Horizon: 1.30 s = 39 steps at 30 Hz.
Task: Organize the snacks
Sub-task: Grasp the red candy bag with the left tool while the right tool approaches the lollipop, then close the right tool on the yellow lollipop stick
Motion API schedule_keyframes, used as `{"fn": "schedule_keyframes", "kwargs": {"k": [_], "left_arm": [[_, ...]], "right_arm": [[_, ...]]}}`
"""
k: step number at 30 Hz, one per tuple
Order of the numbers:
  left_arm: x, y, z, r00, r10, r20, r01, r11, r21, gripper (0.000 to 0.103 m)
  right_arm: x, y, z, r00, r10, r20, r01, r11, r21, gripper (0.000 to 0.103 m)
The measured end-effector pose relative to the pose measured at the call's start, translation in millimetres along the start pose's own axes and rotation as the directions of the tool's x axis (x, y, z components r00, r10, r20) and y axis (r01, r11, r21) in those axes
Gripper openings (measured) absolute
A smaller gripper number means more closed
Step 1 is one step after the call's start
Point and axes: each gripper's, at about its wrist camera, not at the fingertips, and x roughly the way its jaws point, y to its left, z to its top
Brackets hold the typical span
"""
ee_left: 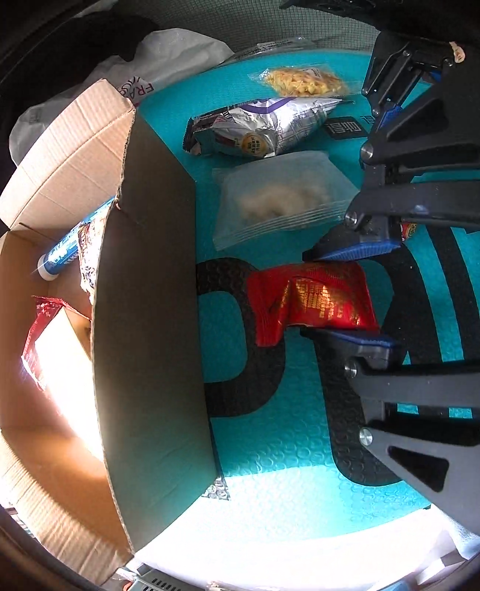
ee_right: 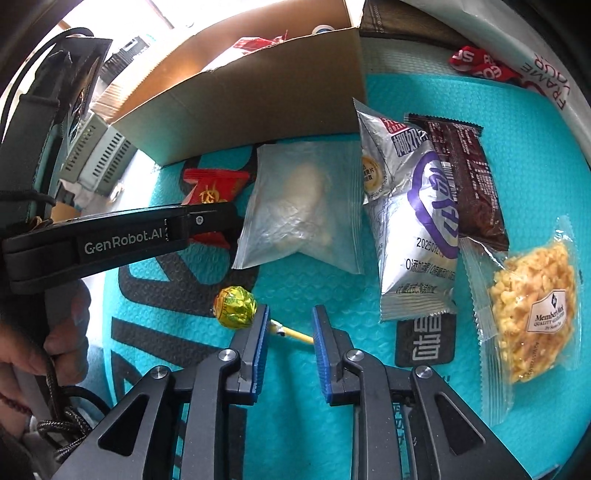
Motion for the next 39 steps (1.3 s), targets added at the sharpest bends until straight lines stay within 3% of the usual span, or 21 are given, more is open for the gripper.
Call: {"fn": "schedule_keyframes", "kwargs": {"k": [9,19,21,25,32,39], "left_arm": [[-24.2,21.3,-37.7,1.000,0.009,-0.016,-0.011,0.997,-0.080,0.031],[-52.2,39.6,-65.7,1.000,0.030,0.000,-0.030,0.993,-0.113,0.031],[-55.5,41.9,-69.4,1.000,0.025,0.002,-0.025,0.993,-0.119,0.031],[-60.7,47.3,-75.3,1.000,0.007,0.007,-0.006,0.991,-0.134,0.031],[-65.7,43.3,-88.7,0.999,-0.032,0.016,0.034,0.986,-0.162,0.031],[-84.1,36.4,-105.7,0.999,-0.027,0.044,0.033,0.991,-0.131,0.031]], "right_arm": [[4.3,28.2,-7.3,1.000,0.020,0.000,-0.020,0.993,-0.118,0.050],[20.4,55.1,-5.0,0.997,0.079,0.005,-0.077,0.983,-0.164,0.051],[23.2,59.8,-5.5,0.998,0.067,0.019,-0.062,0.983,-0.173,0.048],[28.3,60.1,-5.4,0.999,0.031,0.025,-0.027,0.991,-0.131,0.026],[21.0,61.1,-12.1,0.999,0.026,0.034,-0.021,0.992,-0.123,0.025],[2.8,69.5,-29.2,0.999,0.018,0.048,-0.011,0.990,-0.144,0.025]]}}
